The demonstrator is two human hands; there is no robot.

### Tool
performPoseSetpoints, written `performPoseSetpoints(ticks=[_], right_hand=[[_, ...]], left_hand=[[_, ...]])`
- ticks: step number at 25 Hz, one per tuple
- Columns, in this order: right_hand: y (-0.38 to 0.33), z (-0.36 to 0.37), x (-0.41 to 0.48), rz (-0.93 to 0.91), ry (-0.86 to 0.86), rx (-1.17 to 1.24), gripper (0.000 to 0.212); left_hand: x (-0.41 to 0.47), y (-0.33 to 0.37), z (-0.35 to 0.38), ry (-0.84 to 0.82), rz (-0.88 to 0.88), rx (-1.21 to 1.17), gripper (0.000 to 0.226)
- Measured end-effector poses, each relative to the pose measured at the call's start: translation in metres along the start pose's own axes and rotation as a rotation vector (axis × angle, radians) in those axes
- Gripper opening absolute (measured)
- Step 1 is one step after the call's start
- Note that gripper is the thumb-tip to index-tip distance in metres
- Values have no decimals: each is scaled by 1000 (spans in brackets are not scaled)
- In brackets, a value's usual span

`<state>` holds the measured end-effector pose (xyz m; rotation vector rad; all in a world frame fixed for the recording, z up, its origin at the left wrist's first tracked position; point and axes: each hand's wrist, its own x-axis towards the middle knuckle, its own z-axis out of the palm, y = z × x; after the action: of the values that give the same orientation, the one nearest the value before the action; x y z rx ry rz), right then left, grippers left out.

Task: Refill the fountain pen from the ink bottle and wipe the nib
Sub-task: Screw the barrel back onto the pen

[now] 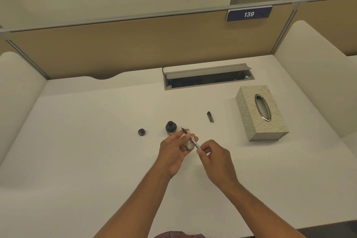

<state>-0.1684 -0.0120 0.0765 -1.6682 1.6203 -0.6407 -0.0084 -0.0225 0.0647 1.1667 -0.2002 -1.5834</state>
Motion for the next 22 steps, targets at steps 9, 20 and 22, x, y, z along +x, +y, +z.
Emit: performPoseSetpoints(ticks=[9, 20, 22], right_hand=[[4, 0, 1, 19, -54, 137, 14], [3, -1, -4, 100, -66, 187, 4], [2, -1, -6, 73, -87, 160, 11]], left_hand=[[-1, 3, -1, -15, -11, -1, 33], [-8, 4, -1, -2, -9, -5, 25], [-9, 4, -1, -8, -10, -6, 24]])
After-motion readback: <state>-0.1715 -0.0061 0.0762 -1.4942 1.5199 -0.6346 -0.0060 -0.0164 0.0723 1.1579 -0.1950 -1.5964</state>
